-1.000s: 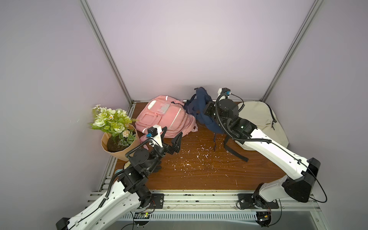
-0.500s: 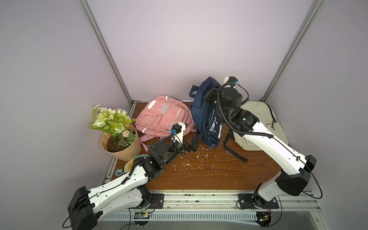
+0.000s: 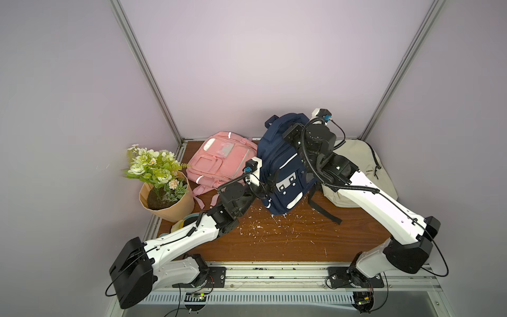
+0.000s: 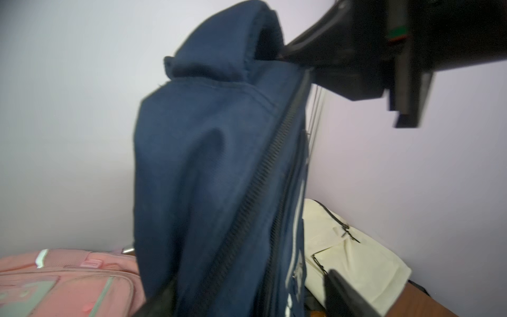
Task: Zip up the backpack
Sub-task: Place the backpack at the center of the board.
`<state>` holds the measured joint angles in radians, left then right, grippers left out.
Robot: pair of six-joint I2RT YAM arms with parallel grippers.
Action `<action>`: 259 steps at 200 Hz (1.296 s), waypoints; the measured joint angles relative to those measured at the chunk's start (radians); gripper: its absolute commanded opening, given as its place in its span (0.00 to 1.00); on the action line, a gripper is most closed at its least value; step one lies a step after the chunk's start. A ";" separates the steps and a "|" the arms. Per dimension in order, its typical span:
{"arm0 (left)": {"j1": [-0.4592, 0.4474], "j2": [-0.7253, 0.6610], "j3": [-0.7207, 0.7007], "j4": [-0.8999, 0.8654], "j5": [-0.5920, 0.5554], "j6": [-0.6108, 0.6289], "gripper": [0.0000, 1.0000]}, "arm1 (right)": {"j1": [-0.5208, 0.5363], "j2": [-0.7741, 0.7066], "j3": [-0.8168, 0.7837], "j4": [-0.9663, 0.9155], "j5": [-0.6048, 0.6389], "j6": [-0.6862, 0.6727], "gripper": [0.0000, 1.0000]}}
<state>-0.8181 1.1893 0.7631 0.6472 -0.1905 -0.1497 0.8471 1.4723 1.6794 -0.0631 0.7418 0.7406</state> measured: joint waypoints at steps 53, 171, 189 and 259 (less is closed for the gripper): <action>0.001 0.170 0.275 -0.145 0.087 0.057 0.09 | -0.022 -0.191 -0.145 0.027 0.179 -0.079 0.12; 0.192 1.059 1.465 -0.774 0.140 0.076 0.06 | -0.484 0.267 0.185 -0.131 -0.002 -0.142 0.25; 0.204 1.200 1.626 -0.842 0.129 0.075 0.06 | -0.513 0.357 0.184 -0.172 -0.034 -0.132 0.30; 0.219 1.391 1.707 -0.876 0.172 0.040 0.06 | -0.575 0.257 -0.190 -0.143 -0.155 -0.123 0.80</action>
<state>-0.5987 2.5805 2.4702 -0.2287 -0.0181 -0.1093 0.2718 1.7298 1.4891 -0.2066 0.5865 0.6178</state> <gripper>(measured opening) 0.178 0.770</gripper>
